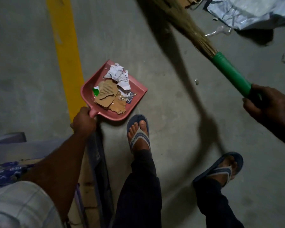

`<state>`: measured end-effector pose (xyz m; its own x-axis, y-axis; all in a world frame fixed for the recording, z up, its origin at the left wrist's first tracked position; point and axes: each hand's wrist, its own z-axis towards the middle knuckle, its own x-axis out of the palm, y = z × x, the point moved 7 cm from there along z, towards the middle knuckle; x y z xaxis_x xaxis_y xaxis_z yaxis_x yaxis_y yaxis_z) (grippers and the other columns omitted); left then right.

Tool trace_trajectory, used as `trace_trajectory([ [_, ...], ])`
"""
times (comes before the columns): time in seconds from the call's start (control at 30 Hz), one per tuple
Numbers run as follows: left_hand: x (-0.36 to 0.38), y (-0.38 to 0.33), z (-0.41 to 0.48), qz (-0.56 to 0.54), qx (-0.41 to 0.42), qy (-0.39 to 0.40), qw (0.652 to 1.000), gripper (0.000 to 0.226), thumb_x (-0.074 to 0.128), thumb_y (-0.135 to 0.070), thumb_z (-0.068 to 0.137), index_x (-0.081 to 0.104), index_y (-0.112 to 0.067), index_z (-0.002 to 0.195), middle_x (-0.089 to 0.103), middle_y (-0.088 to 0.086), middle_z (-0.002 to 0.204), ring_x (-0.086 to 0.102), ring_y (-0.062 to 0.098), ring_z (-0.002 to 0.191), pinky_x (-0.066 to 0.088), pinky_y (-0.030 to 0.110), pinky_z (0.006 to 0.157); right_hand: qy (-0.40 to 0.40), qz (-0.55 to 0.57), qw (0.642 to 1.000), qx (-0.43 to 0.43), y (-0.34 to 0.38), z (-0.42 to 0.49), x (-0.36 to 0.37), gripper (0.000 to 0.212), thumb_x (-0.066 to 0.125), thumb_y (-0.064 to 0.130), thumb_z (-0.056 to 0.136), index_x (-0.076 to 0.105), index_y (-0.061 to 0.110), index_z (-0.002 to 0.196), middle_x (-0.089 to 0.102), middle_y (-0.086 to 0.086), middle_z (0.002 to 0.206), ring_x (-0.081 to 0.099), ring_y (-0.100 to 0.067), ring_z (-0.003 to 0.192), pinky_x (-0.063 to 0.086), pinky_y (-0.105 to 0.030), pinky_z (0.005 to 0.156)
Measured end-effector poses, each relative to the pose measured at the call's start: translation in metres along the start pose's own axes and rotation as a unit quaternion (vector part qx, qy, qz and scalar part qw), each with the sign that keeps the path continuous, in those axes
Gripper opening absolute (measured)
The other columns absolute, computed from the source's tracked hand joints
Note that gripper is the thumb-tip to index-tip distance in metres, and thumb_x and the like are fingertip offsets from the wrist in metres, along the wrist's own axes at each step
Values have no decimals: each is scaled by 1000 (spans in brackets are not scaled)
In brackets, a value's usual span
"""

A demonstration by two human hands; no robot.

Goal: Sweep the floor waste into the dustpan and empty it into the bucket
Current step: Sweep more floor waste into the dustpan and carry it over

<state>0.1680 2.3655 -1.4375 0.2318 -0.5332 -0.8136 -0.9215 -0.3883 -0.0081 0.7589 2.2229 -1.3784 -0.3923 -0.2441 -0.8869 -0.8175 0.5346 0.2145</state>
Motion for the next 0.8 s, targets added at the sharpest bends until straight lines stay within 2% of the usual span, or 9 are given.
trace_trajectory([
  [0.1,4,-13,0,13,18,7,1000,24,63,-21,89,56,-14,111,64,19,111,58,41,105,46,48,93,48,-37,998,15,-14,-10,3,54,60,51,81,51,26,128,65,-17,107,65,-40,86,57,-48,71],
  [0.23,12,-39,-2,17,26,14,999,18,62,-22,89,55,-16,105,64,17,108,58,40,104,45,52,96,110,-57,992,4,-21,-40,21,55,75,35,79,59,26,131,66,-15,115,67,-40,92,57,-47,73],
  [0.27,13,-45,-2,18,23,14,999,17,62,-20,89,55,-17,103,64,16,108,58,39,104,45,54,97,141,-42,989,14,-25,-48,28,55,75,40,80,59,31,132,65,-11,121,67,-38,99,56,-48,78],
  [0.33,16,-58,-1,19,26,18,999,20,64,-17,87,55,-16,105,64,15,109,58,39,106,44,56,98,225,-7,973,43,-37,-66,45,56,61,62,86,51,43,137,59,1,133,59,-32,117,51,-47,93],
  [0.4,18,-70,0,24,39,20,999,25,67,-14,85,56,-14,106,64,15,109,58,39,107,43,55,99,182,22,983,15,-34,-67,39,58,59,56,90,46,32,142,58,-2,131,57,-31,114,50,-45,91],
  [0.53,19,-83,2,44,57,17,997,27,68,-15,83,56,-12,108,64,16,109,58,39,106,45,48,96,37,37,999,16,-21,-49,20,53,73,32,84,57,19,132,64,-16,119,65,-40,100,54,-47,79],
  [0.63,23,-84,3,53,71,26,996,33,71,-17,83,57,-9,111,65,18,111,59,39,105,44,41,84,87,7,996,1,-14,-31,34,43,71,32,82,60,20,123,66,-18,106,66,-40,90,55,-45,73],
  [0.7,25,-85,5,63,80,29,994,34,72,-18,85,59,-7,114,65,20,113,60,40,105,46,41,83,127,-5,992,-16,-10,-29,44,37,65,38,81,58,25,115,65,-13,100,65,-37,86,54,-42,69],
  [0.8,28,-95,6,96,115,41,988,25,67,-16,88,65,-4,110,68,22,106,63,41,98,49,41,81,148,14,988,-32,-6,-45,60,39,70,33,80,59,25,117,66,-12,103,66,-36,87,54,-41,70],
])
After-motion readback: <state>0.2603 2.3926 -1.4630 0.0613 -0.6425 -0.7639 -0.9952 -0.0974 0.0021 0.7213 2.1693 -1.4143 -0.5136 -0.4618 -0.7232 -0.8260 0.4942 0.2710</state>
